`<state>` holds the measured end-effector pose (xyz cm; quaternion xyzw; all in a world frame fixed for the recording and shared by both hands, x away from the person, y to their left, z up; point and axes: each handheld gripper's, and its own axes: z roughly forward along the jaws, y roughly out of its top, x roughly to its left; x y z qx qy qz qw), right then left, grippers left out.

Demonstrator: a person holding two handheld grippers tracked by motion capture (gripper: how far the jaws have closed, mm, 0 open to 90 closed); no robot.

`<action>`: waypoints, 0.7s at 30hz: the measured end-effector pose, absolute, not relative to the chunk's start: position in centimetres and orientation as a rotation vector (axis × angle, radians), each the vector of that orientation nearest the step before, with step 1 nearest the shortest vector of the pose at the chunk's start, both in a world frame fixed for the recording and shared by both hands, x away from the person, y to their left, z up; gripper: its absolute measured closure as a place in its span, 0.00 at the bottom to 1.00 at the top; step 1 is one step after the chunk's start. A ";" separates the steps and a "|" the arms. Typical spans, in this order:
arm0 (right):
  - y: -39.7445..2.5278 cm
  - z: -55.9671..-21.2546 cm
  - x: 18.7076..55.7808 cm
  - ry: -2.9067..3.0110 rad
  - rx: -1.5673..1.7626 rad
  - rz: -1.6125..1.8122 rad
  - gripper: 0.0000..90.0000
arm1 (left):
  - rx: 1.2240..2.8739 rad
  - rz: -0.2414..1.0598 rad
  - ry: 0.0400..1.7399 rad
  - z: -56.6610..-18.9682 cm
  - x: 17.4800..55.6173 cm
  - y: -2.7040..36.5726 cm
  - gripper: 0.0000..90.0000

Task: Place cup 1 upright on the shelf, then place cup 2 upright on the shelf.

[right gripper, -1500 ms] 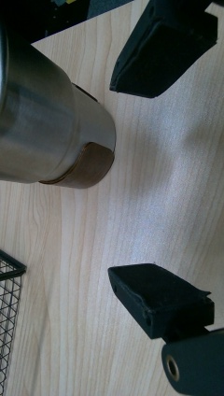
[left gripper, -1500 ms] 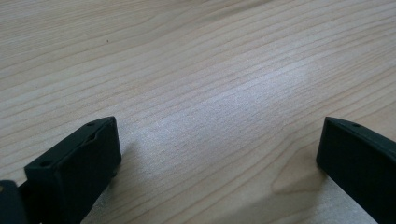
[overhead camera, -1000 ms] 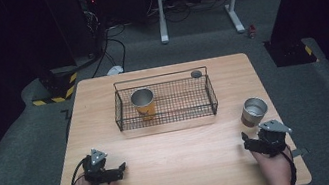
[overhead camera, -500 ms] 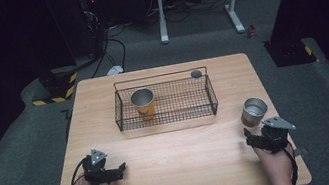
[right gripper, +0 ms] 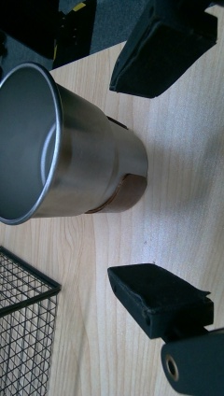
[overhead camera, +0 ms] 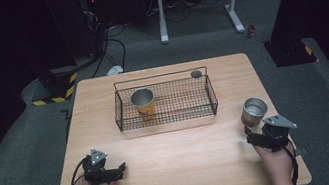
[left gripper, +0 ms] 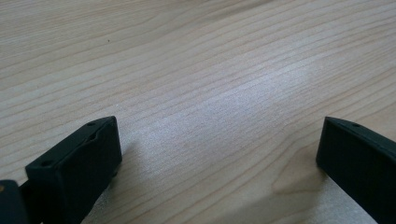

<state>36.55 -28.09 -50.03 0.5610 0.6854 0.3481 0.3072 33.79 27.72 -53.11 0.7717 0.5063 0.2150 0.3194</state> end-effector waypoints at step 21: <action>-28.3 -49.6 37.3 1.792 1.470 0.948 0.11 | 2.029 0.566 1.331 -53.1 33.8 27.7 0.00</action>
